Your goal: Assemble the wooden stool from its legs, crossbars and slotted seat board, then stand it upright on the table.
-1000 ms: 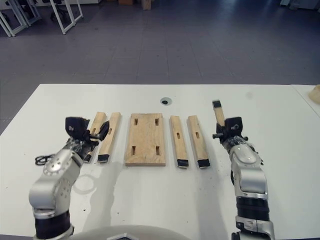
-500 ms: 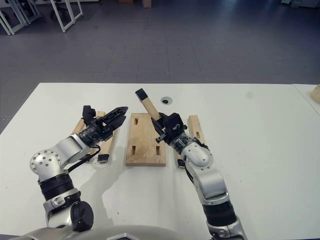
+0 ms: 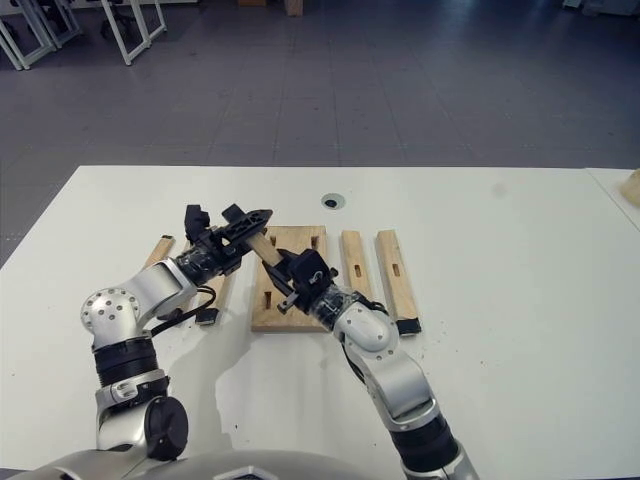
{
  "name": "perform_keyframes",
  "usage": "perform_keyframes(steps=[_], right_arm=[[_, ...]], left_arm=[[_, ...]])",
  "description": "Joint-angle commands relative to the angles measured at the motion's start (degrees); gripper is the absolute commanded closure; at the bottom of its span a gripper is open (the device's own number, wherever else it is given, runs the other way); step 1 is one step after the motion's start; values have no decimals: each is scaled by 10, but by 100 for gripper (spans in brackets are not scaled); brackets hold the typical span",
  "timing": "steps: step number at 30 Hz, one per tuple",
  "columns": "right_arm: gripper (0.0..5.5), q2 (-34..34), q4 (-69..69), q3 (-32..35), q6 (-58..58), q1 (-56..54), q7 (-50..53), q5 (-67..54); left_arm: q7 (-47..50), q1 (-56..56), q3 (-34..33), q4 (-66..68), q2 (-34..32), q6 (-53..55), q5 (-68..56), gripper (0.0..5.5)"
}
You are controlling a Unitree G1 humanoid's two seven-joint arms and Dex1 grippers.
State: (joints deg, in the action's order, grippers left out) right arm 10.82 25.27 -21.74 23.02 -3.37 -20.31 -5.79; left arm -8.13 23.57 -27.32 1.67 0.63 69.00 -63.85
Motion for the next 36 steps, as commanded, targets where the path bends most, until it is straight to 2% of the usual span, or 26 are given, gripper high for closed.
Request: perform_keyframes(steps=[1,9,16,21,30,31,36], right_arm=[[420,-8,6,3,14,-6,8,3],[420,-8,3,18,22,-8,15,3],[420,-8,5,19,28,-6,12,0],[421,-6,4,21,28,-3,11,0],[421,1,-1,36,24,-6,8,2],[384,0,1,41,30,-5,4,-10],[288,12,6,39,42,-1,-11,-16]], left_arm=[[6,20,11,10,-15,-5,-3,252],[-3,21,26,11,-19,-14,-10,367],[-24,19,46,-8,-24,-16,-26,500],[-61,7,73,-33,-40,-13,-32,507],[-70,0,89,-39,-48,-17,-36,507],[-69,-1,90,-39,-47,-20,-34,507],[-46,-3,92,-36,-37,-48,-20,507]])
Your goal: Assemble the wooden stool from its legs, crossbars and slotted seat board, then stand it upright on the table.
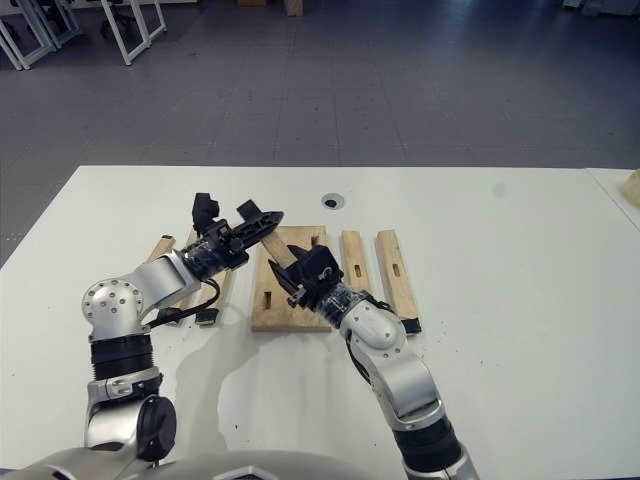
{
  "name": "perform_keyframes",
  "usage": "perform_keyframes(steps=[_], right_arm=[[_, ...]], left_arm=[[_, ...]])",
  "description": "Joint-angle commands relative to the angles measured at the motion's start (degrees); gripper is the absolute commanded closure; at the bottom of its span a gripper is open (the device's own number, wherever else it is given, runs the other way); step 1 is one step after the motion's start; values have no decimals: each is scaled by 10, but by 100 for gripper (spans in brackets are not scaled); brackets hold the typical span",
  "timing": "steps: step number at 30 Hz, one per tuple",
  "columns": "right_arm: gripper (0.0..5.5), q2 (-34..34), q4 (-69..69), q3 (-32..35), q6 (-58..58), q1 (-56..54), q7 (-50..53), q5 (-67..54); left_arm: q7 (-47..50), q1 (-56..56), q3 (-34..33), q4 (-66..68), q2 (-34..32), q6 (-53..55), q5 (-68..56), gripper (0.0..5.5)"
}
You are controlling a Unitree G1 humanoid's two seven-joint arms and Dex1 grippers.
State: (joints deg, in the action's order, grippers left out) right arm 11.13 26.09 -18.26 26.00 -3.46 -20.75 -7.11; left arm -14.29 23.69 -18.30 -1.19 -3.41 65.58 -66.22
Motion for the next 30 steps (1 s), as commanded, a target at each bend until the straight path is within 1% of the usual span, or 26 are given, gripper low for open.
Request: perform_keyframes(steps=[1,5,8,9,11,14,16,19,21,25,30], right_arm=[[274,12,-3,3,13,3,-9,-2],[197,19,-3,5,18,12,-12,-1],[135,24,3,7,23,24,-5,5],[107,30,5,11,23,28,3,16],[64,37,8,40,31,36,30,33],[1,32,17,80,54,60,75,49],[0,23,36,83,73,97,90,48],[0,15,65,63,86,146,102,51],[0,11,75,53,91,155,108,55],[0,4,76,60,96,151,116,56],[0,5,78,59,99,150,117,56]], left_arm=[[18,-5,4,-10,2,-19,8,507],[18,0,3,-20,-33,-41,36,507],[9,10,0,-16,-71,-72,71,507],[5,14,0,-10,-90,-92,95,507],[18,12,-6,-14,-127,-132,147,507],[83,-6,-27,-39,-157,-194,234,507],[120,-25,-12,-53,-175,-224,305,507],[143,-30,13,-52,-173,-249,367,507],[145,-33,21,-40,-157,-259,385,507],[131,-46,35,-18,-133,-276,402,507],[109,-46,39,18,-138,-299,422,507]])
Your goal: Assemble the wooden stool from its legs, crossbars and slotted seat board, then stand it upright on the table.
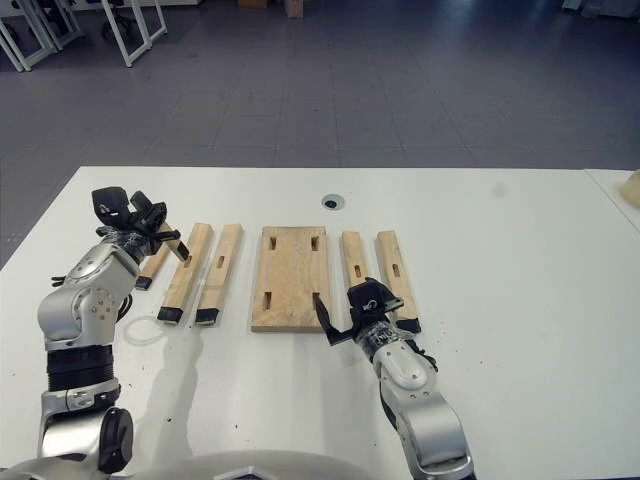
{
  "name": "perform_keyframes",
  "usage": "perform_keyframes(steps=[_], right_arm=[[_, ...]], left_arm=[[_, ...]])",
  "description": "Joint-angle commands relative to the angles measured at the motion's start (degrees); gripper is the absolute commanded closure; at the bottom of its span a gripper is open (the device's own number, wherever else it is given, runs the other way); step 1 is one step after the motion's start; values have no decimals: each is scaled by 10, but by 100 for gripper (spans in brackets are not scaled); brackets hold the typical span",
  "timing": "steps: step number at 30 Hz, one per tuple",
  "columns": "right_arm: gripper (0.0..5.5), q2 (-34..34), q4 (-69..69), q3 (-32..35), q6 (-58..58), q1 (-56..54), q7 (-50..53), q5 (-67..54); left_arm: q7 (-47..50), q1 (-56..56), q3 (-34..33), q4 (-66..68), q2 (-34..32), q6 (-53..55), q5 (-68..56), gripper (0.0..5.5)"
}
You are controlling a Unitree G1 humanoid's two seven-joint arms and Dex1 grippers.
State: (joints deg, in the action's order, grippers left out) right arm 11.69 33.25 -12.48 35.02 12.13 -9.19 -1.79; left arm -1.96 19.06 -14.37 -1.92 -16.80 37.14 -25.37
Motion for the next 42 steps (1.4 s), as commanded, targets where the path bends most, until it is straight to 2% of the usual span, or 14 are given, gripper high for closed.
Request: perform_keyframes(steps=[1,10,24,42], right_arm=[[0,-1,7,1,8,-7,1,3],[0,3,6,2,8,-11,-5,4],[0,4,4,2,9,-16,-4,9],[0,1,8,2,12,-18,-2,18]], left_arm=[[-19,1,-2,31,-5,-19,17,507],[-67,21,18,97,0,-69,44,507],[-94,25,7,137,-15,-93,66,507],[-117,-122,76,173,28,-191,123,507]])
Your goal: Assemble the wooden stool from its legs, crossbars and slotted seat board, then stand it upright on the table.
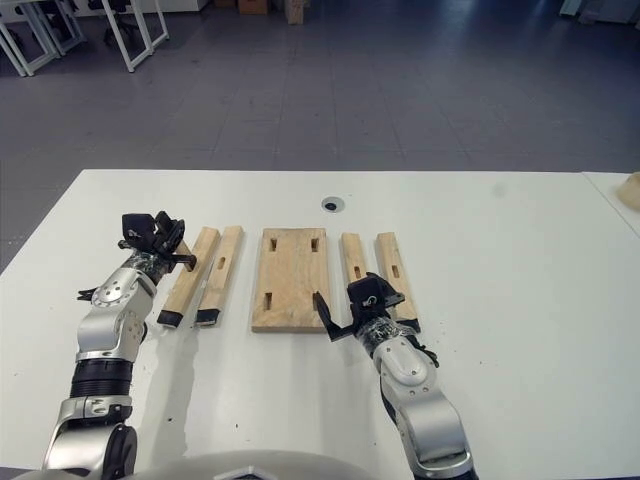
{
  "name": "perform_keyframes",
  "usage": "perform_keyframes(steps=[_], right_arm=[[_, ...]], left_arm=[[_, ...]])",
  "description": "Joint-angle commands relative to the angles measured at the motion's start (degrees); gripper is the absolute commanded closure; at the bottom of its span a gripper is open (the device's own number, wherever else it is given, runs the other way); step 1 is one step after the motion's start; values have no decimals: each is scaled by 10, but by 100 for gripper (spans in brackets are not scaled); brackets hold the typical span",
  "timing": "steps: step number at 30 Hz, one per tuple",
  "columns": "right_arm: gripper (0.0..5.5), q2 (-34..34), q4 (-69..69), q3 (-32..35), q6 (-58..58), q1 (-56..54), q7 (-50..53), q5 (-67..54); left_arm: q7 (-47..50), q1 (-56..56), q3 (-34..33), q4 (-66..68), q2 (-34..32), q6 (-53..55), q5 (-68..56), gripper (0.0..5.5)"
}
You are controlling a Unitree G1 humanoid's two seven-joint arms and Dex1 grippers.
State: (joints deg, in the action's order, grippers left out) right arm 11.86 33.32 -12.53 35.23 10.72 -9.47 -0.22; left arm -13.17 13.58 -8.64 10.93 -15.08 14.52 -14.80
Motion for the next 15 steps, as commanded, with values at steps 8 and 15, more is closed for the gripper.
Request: perform_keyframes(steps=[8,15], right_arm=[[0,0,11,5,16,-6,-1,-1],[0,-4,13,0,19,-4,1,0]], left_arm=[[8,-106,27,52,12,36,24,507],[122,-101,17,-133,36,141,29,507]])
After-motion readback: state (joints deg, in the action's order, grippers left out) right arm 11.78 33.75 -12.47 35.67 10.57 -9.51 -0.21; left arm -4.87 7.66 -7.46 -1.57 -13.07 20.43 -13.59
